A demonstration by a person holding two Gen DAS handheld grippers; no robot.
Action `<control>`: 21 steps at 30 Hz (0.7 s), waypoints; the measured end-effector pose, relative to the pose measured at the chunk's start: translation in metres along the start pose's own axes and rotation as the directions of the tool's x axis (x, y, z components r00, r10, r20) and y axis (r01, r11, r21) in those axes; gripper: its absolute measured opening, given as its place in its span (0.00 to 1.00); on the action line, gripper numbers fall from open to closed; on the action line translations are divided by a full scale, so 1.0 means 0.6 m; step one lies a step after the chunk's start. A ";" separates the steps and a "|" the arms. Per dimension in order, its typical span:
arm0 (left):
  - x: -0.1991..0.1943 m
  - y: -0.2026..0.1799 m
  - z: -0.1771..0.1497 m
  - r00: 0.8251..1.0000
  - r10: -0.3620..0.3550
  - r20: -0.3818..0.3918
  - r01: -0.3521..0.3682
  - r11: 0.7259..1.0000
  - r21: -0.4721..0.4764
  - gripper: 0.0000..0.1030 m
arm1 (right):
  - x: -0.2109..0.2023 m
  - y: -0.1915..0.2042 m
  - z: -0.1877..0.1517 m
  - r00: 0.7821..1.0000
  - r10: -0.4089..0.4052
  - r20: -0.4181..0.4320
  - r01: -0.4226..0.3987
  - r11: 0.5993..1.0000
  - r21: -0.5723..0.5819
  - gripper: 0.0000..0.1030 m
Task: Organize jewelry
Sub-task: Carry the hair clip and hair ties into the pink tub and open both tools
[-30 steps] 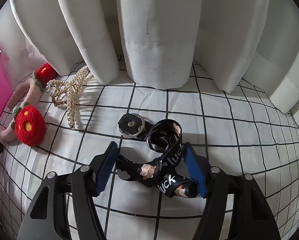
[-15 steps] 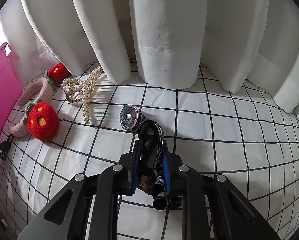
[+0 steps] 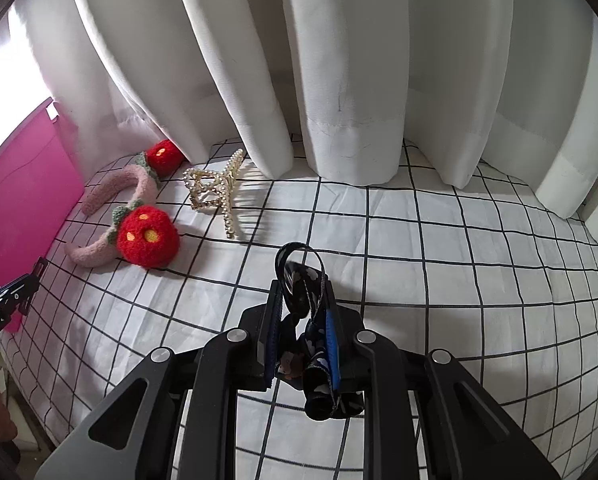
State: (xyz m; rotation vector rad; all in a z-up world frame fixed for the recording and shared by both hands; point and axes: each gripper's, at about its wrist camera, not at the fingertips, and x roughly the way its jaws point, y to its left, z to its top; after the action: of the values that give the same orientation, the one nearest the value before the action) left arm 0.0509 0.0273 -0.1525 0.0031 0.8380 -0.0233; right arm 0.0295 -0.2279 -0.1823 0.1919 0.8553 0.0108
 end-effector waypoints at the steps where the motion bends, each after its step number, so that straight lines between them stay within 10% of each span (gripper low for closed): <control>1: -0.009 -0.003 0.003 1.000 -0.007 0.006 0.007 1.000 0.007 0.12 | -0.010 0.006 0.000 1.000 0.002 0.003 -0.002 1.000 -0.010 0.18; 21: -0.224 0.064 0.114 0.972 -0.058 0.228 0.059 0.998 0.004 0.13 | -0.187 0.184 0.140 0.965 0.172 0.199 -0.143 0.978 -0.149 0.18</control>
State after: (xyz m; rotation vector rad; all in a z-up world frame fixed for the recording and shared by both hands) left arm 0.0126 0.0676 -0.0071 -0.0266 0.6078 -0.0769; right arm 0.0265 -0.1427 -0.0257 0.1323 0.6227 0.1935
